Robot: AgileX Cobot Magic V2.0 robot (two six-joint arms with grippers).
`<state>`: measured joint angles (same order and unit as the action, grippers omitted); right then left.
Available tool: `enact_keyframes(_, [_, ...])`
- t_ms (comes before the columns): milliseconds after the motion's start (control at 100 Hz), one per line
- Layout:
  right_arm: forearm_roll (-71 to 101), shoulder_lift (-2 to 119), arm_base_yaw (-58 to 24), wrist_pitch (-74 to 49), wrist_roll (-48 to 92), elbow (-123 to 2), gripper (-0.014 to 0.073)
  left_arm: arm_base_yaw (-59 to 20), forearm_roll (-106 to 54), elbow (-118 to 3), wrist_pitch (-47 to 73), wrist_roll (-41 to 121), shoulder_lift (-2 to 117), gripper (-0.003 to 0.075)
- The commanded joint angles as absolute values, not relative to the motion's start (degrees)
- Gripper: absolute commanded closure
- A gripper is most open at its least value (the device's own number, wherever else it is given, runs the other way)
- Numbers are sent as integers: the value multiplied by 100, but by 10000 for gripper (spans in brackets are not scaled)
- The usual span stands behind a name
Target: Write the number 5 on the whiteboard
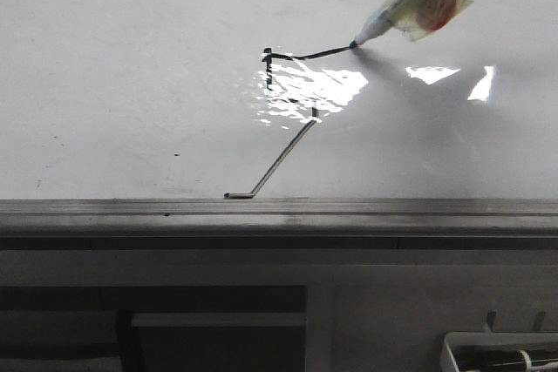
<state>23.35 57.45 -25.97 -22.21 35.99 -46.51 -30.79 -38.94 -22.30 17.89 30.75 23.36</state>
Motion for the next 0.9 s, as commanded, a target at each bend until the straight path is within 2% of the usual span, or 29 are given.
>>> enact_keyframes(0, [2285, 5271, -2824, -1979, 3634, -4792, 634, -3074, -4126, -2463, 1515, 3037, 2355, 682])
enact_keyframes(70, [2285, 5070, -3055, -2111, 3634, -4792, 634, -3074, -4135, -2559, 1708, 3090, 2402, 567])
enact_keyframes(170, [2285, 4981, -3387, -2263, 3634, -4792, 634, -3074, -4135, -2868, 2202, 3494, 2637, 365])
enact_keyframes(230, [2285, 5018, -3600, -2289, 3687, -4792, 634, -3074, -4135, -3139, 2545, 4039, 2863, 312])
enact_keyframes(520, [2273, 5594, -5079, -2325, 4285, -4782, 635, -3074, -4157, -4327, 4551, 5699, 4358, 321])
enact_keyframes(630, [2273, 5779, -5380, -2141, 4285, -4782, 636, -3149, -4171, -4603, 5202, 6049, 4911, 340])
enact_keyframes(750, [2273, 5842, -5477, -2075, 4285, -4782, 635, -3499, -4191, -4725, 5280, 6076, 5378, 392])
enact_keyframes(890, [2273, 5830, -5477, -2086, 4285, -4782, 636, -4025, -4191, -4747, 4692, 6076, 5739, 396])
